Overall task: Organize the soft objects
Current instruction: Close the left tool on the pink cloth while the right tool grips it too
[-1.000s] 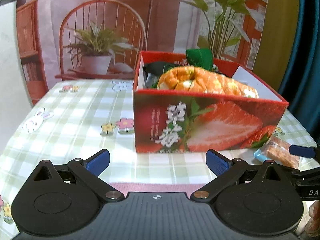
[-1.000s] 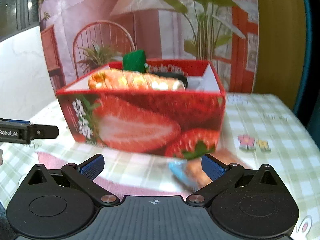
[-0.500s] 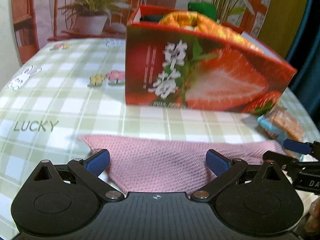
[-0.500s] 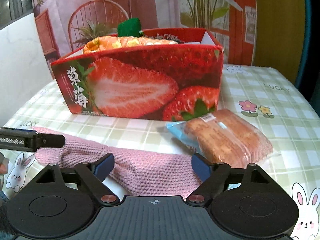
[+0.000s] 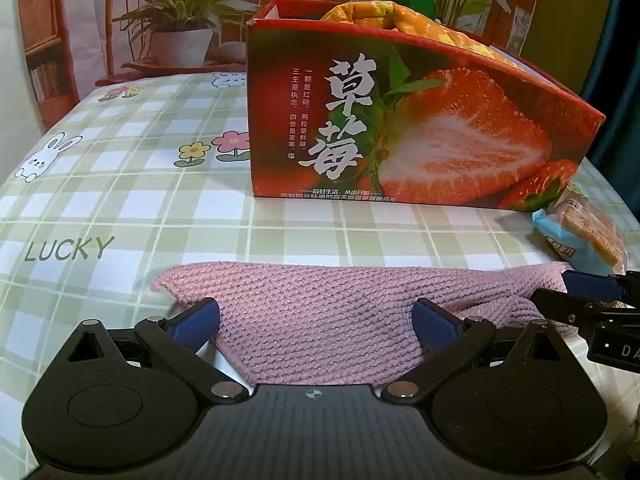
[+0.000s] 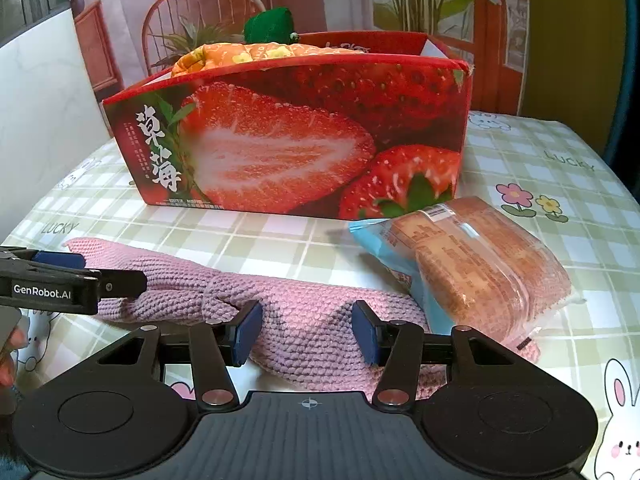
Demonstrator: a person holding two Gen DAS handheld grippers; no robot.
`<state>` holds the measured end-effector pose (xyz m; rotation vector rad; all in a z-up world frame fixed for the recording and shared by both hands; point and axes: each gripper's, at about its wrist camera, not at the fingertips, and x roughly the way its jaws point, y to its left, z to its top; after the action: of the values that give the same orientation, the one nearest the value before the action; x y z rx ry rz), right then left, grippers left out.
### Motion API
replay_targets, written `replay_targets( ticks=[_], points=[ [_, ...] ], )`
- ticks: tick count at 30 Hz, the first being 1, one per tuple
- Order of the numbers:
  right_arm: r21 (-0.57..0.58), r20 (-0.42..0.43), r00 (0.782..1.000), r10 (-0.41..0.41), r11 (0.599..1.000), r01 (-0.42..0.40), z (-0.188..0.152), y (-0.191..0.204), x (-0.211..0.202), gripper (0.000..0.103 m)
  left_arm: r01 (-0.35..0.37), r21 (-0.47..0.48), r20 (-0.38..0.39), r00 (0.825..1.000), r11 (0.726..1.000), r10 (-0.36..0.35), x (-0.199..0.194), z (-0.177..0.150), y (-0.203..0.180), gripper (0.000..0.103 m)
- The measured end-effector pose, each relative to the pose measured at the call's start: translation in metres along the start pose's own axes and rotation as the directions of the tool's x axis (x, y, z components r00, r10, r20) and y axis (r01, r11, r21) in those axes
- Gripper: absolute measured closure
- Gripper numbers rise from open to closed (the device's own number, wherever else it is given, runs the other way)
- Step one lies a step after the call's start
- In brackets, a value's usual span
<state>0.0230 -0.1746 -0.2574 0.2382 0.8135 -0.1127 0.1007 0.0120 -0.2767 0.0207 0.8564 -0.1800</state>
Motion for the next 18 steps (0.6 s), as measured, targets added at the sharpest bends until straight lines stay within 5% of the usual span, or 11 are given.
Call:
replay_targets(
  ticks=[12,18],
  points=[
    [-0.025,0.002,1.000,0.021,0.999,-0.021,0.011,0.014,0.014,0.060,0.044,0.003,0.009,0.999,0.999,-0.044,-0.008,0.003,0.000,0.018],
    [-0.026,0.009,0.999,0.033,0.999,-0.033,0.012,0.013,0.015,0.060,0.051,0.018,0.014,0.999,0.999,-0.051,-0.007,0.001,0.002,0.018]
  ],
)
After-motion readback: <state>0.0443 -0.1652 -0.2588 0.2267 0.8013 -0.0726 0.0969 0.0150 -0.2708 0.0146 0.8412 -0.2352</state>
